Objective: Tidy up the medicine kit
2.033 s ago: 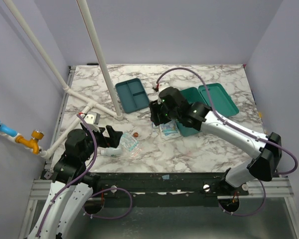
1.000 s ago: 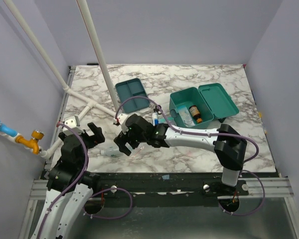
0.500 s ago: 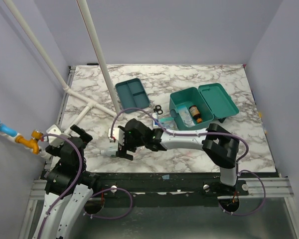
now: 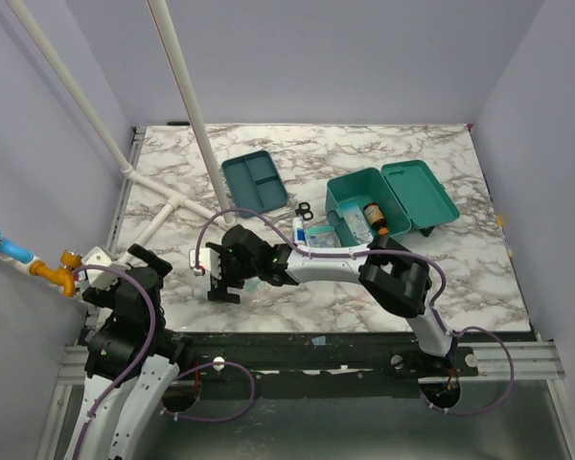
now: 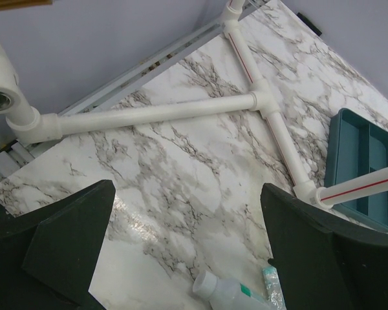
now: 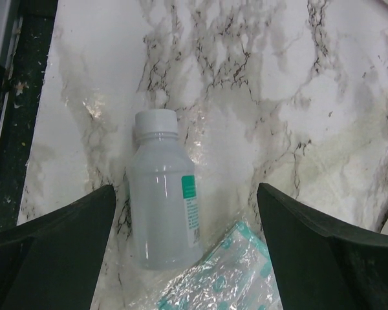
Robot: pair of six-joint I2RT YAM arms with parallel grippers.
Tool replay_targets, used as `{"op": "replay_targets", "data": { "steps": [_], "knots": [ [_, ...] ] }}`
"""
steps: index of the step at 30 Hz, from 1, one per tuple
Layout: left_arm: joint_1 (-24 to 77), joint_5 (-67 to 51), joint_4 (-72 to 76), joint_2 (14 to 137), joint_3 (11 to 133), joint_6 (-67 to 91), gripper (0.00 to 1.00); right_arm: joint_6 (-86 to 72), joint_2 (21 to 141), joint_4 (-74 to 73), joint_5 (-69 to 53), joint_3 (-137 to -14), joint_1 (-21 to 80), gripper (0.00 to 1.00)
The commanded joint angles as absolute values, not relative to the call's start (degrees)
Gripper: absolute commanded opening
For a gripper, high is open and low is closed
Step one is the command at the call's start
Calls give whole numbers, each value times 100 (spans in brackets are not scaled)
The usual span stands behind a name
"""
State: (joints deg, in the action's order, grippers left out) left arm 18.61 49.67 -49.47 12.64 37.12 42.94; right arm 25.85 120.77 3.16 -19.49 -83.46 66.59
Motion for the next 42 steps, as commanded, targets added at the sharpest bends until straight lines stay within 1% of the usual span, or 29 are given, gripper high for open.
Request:
{"op": "replay_targets", "data": {
  "steps": [1, 11, 16, 20, 22, 23, 24, 25, 30, 36, 42],
  "knots": [
    [1890, 5165, -5002, 1180, 3788, 4315, 98, 2750, 12429, -136, -2189, -8705, 6676, 91],
    [1890, 5083, -4878, 1144, 3739, 4190, 99, 2799, 12612, -528, -2209, -8752, 6682, 78],
    [1889, 5061, -4860, 1147, 3735, 4166, 99, 2788, 12591, -506, -2143, -8641, 6682, 62],
    [1890, 5049, -4860, 1150, 3735, 4161, 99, 2614, 12458, -299, -2093, -8506, 6686, 48],
    [1890, 5043, -4852, 1149, 3731, 4157, 98, 2507, 12336, -169, -2060, -8434, 6680, 33],
    [1890, 5034, -4852, 1150, 3734, 4150, 99, 2445, 12281, -87, -2009, -8388, 6683, 22],
    [1890, 5036, -4854, 1155, 3736, 4144, 99, 2397, 12193, -54, -1946, -8330, 6682, 13],
    [1890, 5030, -4852, 1148, 3735, 4148, 99, 2330, 12106, 133, -1873, -8274, 6680, 9],
    [1890, 4999, -4852, 1134, 3727, 4148, 98, 2150, 11482, 316, -1540, -7886, 6686, 8],
    [1890, 4951, -4818, 1138, 3727, 4131, 98, 1974, 10462, 243, -975, -7412, 6676, 7],
    [1889, 4898, -4766, 1148, 3710, 4088, 99, 1745, 9323, -447, -319, -7199, 6471, 7]
  ]
}}
